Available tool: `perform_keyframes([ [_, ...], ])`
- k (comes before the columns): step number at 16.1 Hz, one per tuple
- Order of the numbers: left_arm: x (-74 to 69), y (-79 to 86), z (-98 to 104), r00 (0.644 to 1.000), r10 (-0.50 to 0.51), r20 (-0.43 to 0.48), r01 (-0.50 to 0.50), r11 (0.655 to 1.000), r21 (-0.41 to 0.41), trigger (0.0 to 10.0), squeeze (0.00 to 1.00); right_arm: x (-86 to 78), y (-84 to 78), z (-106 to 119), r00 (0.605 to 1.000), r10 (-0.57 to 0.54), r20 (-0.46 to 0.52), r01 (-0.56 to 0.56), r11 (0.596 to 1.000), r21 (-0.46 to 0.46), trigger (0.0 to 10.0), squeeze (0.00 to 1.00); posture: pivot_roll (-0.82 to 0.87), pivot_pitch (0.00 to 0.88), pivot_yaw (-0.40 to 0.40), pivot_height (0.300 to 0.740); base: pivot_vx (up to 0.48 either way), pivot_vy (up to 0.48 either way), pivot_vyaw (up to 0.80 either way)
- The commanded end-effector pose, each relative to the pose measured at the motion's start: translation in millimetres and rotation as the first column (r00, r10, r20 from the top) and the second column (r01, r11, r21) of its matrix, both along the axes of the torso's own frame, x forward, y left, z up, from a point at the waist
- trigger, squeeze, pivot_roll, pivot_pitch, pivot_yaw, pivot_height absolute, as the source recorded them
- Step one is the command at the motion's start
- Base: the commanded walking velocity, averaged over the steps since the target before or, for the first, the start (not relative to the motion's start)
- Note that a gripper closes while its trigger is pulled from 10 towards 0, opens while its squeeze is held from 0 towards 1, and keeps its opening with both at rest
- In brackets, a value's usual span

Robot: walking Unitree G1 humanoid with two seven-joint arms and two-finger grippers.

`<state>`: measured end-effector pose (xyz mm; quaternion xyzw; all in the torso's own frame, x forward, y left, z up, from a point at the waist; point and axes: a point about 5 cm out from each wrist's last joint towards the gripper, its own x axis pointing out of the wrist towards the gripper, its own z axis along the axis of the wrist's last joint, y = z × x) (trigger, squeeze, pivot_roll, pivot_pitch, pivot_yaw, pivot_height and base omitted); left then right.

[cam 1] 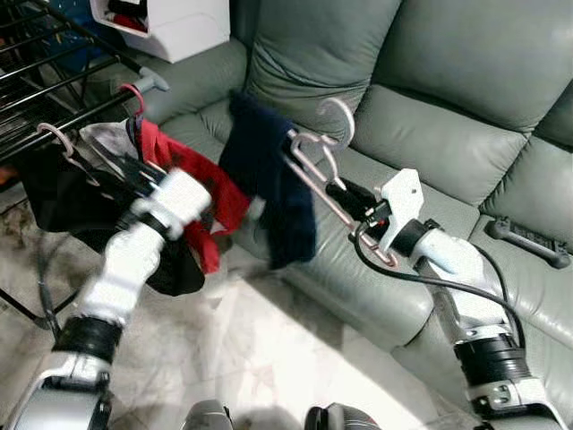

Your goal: Hang hanger

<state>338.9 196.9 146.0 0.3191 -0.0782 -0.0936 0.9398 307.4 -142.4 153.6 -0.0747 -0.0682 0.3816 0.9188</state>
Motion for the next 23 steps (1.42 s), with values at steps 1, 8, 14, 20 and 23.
perform_keyframes([
  [1,5.1,4.9,6,0.999,0.052,-0.001,-0.052,0.994,-0.093,10.0,1.00,-4.3,4.8,17,0.996,0.072,0.060,-0.075,0.996,0.045,10.0,0.00,-0.04,0.045,-0.013,0.740,0.000,0.000,0.00],
  [8,8.5,-0.1,20,0.996,0.080,0.044,-0.068,0.975,-0.212,10.0,1.00,-9.6,8.8,12,0.971,0.236,0.049,-0.235,0.972,-0.019,10.0,0.00,-0.04,0.046,-0.018,0.740,0.000,0.000,0.00],
  [14,-1.3,2.2,21,0.999,0.031,0.030,-0.023,0.969,-0.247,10.0,1.00,11.5,-1.4,13,0.983,0.146,0.115,-0.135,0.986,-0.098,10.0,0.00,-0.04,0.045,-0.028,0.740,0.000,0.000,0.00],
  [20,-8.9,-29.2,17,0.977,-0.201,-0.069,0.154,0.892,-0.424,10.0,0.00,27.6,-1.1,14,0.981,0.069,0.179,-0.052,0.994,-0.098,10.0,0.00,-0.03,0.054,-0.023,0.740,0.000,0.000,0.00],
  [23,-14.7,-47.6,17,0.948,-0.304,-0.092,0.220,0.837,-0.501,10.0,0.00,32.3,5.6,17,0.979,0.065,0.195,-0.049,0.995,-0.085,10.0,0.00,-0.03,0.056,-0.021,0.740,0.000,0.000,0.00],
])
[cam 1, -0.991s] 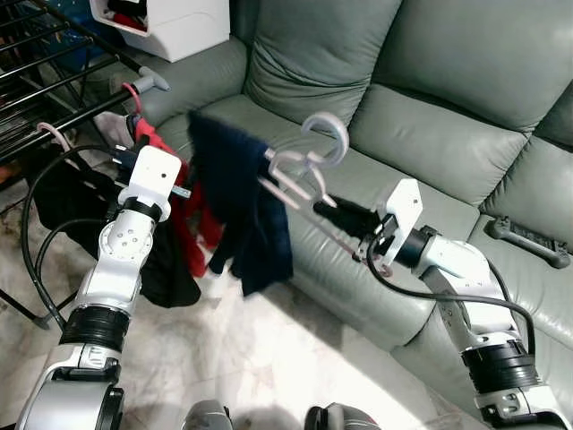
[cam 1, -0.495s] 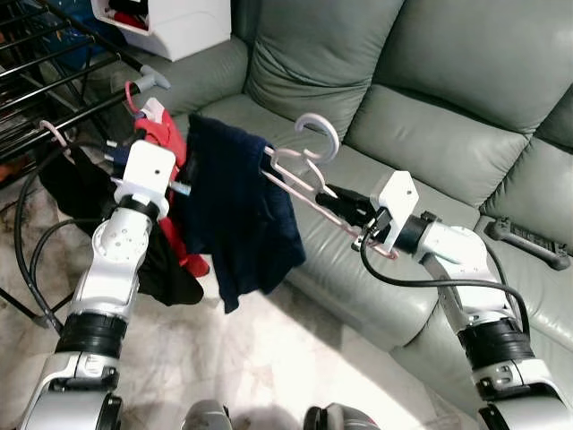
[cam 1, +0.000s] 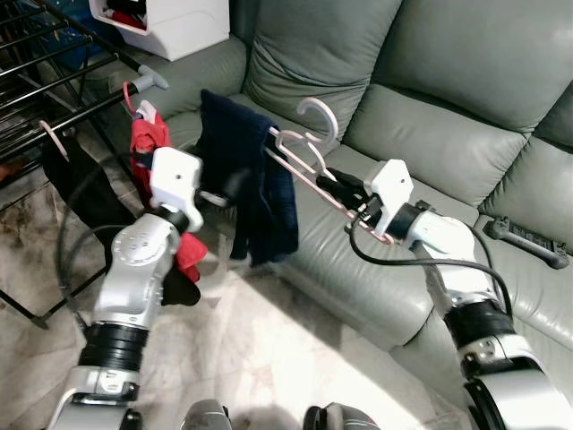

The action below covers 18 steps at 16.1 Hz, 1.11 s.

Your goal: Hang hanger

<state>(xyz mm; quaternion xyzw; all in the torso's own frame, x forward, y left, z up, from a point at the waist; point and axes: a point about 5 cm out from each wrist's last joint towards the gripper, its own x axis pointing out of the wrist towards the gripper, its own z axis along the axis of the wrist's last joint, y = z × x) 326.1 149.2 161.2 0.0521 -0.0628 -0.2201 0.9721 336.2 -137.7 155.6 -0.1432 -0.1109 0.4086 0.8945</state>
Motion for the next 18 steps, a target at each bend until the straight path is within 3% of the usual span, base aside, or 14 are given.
perform_keyframes([
  [1,-2.9,-3.4,1,1.000,-0.025,-0.007,0.025,1.000,-0.012,10.0,0.00,4.5,4.5,14,0.998,-0.001,0.069,-0.001,0.999,0.032,10.0,0.00,-0.03,0.056,-0.021,0.740,0.000,0.000,0.00],
  [6,-3.1,-14.2,1,0.998,-0.053,-0.031,0.052,0.998,-0.041,10.0,0.00,1.5,30.1,11,0.994,0.102,0.047,-0.106,0.992,0.075,10.0,0.00,-0.03,0.060,-0.023,0.740,0.000,0.000,0.00],
  [9,-1.5,-14.9,0,0.998,-0.049,-0.041,0.046,0.997,-0.066,9.9,0.00,-0.9,33.3,9,0.992,0.124,0.032,-0.126,0.988,0.089,10.0,0.00,-0.03,0.062,-0.024,0.740,0.000,0.000,0.00],
  [10,-0.9,-15.1,0,0.998,-0.048,-0.044,0.045,0.996,-0.071,3.8,0.00,-1.7,33.9,9,0.991,0.129,0.032,-0.131,0.987,0.089,10.0,0.00,-0.03,0.062,-0.024,0.740,0.000,0.000,0.00],
  [11,-0.7,-14.8,-1,0.998,-0.045,-0.045,0.042,0.997,-0.070,0.0,0.00,-2.6,34.3,8,0.990,0.134,0.032,-0.136,0.987,0.089,10.0,0.00,-0.03,0.064,-0.024,0.740,0.000,0.000,0.00],
  [18,0.7,-0.7,-2,1.000,-0.016,-0.023,0.016,1.000,0.012,0.0,0.00,-3.1,30.5,7,0.991,0.128,0.026,-0.129,0.988,0.088,10.0,0.00,-0.03,0.063,-0.023,0.740,0.000,0.000,0.00],
])
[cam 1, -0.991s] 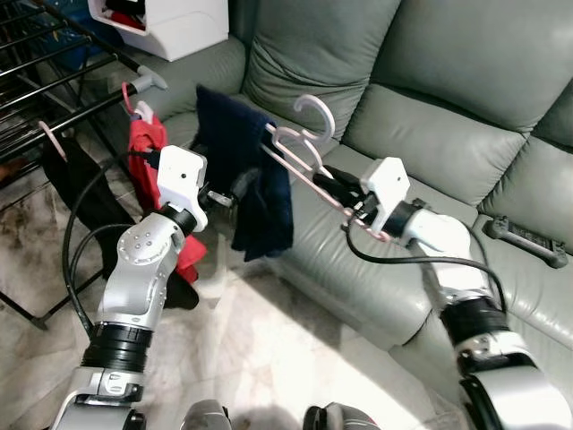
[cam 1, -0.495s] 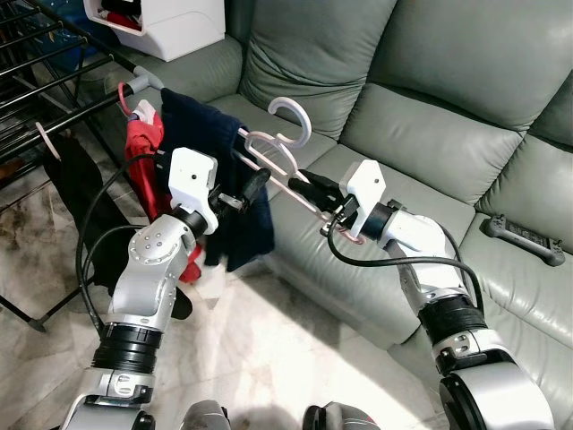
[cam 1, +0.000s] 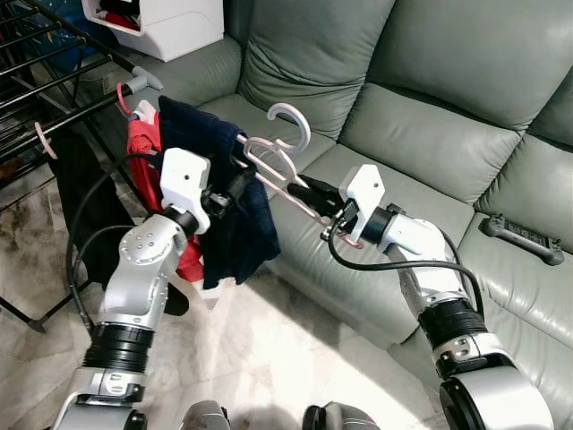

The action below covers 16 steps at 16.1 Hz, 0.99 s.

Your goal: Hang hanger

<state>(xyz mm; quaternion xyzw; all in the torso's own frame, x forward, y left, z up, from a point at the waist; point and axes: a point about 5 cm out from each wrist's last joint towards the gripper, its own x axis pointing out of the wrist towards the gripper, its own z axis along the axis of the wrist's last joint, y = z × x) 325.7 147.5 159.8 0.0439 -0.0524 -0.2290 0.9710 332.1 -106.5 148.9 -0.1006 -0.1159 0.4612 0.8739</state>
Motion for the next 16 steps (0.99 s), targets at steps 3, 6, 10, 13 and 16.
perform_keyframes([
  [3,2.5,2.4,0.3,1.000,0.002,0.018,-0.003,0.999,0.047,0.0,0.00,0.1,-2.1,12.3,0.998,0.009,0.056,-0.010,1.000,0.014,10.0,0.00,-0.03,0.059,-0.026,0.740,0.000,0.000,0.00],
  [6,2.4,3.1,0.4,1.000,-0.001,0.023,0.000,0.999,0.050,0.0,0.00,1.2,-4.2,12.7,0.998,-0.002,0.058,0.001,1.000,0.012,10.0,0.00,-0.03,0.057,-0.026,0.740,0.000,0.000,0.00],
  [10,3.7,5.6,1.2,0.999,0.004,0.035,-0.006,0.998,0.060,0.0,0.00,0.6,-5.4,10.0,0.998,-0.005,0.058,0.005,1.000,-0.002,10.0,0.00,-0.03,0.049,-0.028,0.740,0.000,0.000,0.00],
  [13,5.1,3.9,1.8,0.999,0.000,0.043,-0.003,0.998,0.061,0.0,0.00,0.7,-5.2,8.1,0.998,-0.004,0.060,0.005,1.000,-0.014,10.0,0.00,-0.04,0.036,-0.024,0.740,0.000,0.000,0.00],
  [16,5.1,1.3,4.4,0.998,-0.015,0.059,0.011,0.998,0.059,0.0,0.00,0.4,-6.4,6.1,0.998,-0.010,0.058,0.011,1.000,-0.021,10.0,0.00,-0.04,0.033,-0.025,0.740,0.000,0.000,0.00],
])
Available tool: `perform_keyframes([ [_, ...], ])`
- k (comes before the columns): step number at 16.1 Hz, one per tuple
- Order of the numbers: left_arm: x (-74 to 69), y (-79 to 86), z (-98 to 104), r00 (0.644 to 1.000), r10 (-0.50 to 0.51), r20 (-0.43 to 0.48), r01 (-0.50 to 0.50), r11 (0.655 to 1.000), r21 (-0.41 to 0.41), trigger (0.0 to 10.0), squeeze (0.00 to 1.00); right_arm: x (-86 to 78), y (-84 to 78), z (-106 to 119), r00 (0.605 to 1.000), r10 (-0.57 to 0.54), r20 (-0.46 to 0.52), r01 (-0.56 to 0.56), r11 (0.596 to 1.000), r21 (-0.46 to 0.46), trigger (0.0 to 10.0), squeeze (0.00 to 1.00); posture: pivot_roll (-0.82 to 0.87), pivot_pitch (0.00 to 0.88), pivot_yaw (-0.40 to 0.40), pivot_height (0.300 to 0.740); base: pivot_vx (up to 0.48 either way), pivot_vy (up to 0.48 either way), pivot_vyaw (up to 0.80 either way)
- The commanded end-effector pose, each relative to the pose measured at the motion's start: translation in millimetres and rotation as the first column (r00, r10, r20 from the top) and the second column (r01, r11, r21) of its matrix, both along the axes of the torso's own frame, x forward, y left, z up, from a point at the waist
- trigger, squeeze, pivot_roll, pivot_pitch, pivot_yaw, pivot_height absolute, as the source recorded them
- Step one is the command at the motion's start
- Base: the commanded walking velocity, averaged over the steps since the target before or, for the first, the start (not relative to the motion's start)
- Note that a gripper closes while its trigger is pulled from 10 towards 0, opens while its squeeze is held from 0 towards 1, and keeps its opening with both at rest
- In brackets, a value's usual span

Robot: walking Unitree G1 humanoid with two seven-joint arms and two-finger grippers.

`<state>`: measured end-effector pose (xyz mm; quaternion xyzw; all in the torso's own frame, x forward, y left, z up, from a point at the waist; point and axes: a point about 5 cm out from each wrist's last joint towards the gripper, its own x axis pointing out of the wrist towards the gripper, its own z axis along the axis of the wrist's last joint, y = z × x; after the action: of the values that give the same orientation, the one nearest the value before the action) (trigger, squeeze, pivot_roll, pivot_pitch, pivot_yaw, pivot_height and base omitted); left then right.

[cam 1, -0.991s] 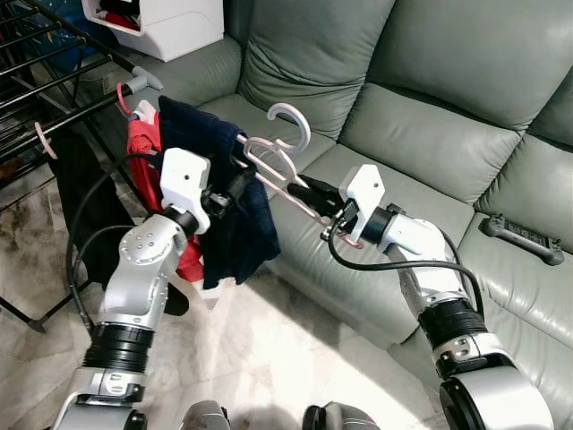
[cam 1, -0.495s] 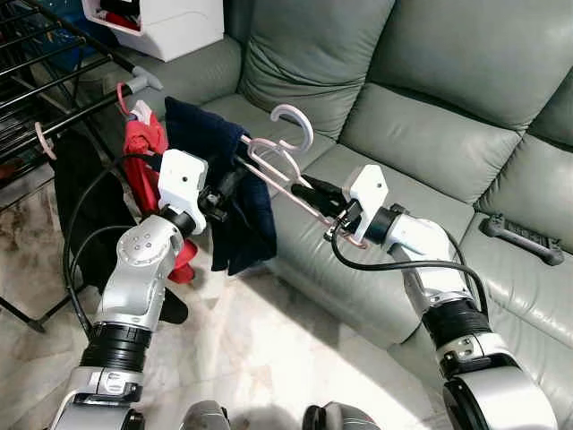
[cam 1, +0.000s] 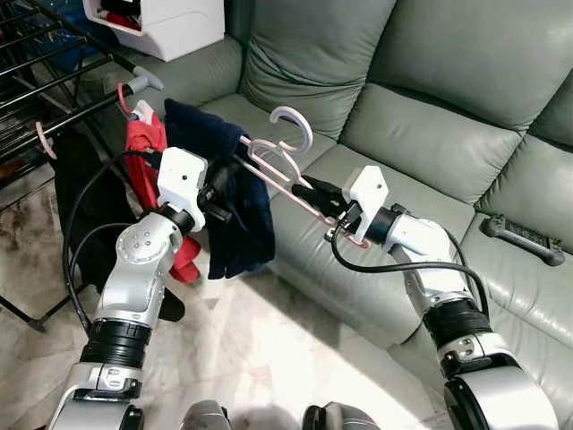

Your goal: Hang hanger

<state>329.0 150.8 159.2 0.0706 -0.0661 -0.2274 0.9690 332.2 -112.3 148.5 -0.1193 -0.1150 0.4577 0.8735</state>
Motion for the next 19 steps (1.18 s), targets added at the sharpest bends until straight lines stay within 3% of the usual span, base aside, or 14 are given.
perform_keyframes([
  [1,2.7,-2.8,7,0.999,-0.022,0.031,0.021,1.000,0.013,0.0,0.00,0.7,-2.2,5,0.999,-0.007,0.038,0.006,1.000,0.006,10.0,0.00,-0.04,0.033,-0.023,0.740,0.000,0.000,0.00],
  [9,-0.6,-14.3,28,0.986,-0.051,0.158,0.045,0.998,0.036,0.0,0.00,3.4,-2.9,-6,0.998,-0.059,-0.030,0.059,0.998,-0.002,10.0,0.00,-0.04,0.037,-0.028,0.740,0.000,0.000,0.00],
  [11,-9.7,-27.0,34,0.970,-0.144,0.194,0.132,0.988,0.075,0.0,0.00,11.0,-4.9,-7,0.988,-0.132,-0.074,0.135,0.990,0.034,10.0,0.00,-0.04,0.041,-0.030,0.740,0.000,0.000,0.00],
  [14,-20.2,-36.9,30,0.952,-0.246,0.180,0.225,0.966,0.131,0.0,0.00,17.8,-5.2,-4,0.979,-0.180,-0.092,0.185,0.981,0.055,10.0,0.00,-0.03,0.046,-0.026,0.740,0.000,0.000,0.00],
  [18,-33.0,-47.8,1,0.932,-0.357,0.068,0.334,0.915,0.224,0.0,0.00,24.6,-0.9,6,0.977,-0.194,-0.093,0.203,0.974,0.104,10.0,0.00,-0.03,0.050,-0.024,0.740,0.000,0.000,0.00],
  [19,-36.0,-51.7,-6,0.922,-0.383,0.053,0.356,0.894,0.273,2.4,0.00,25.3,2.9,10,0.979,-0.179,-0.094,0.190,0.973,0.129,10.0,0.00,-0.03,0.051,-0.023,0.740,0.000,0.000,0.00],
])
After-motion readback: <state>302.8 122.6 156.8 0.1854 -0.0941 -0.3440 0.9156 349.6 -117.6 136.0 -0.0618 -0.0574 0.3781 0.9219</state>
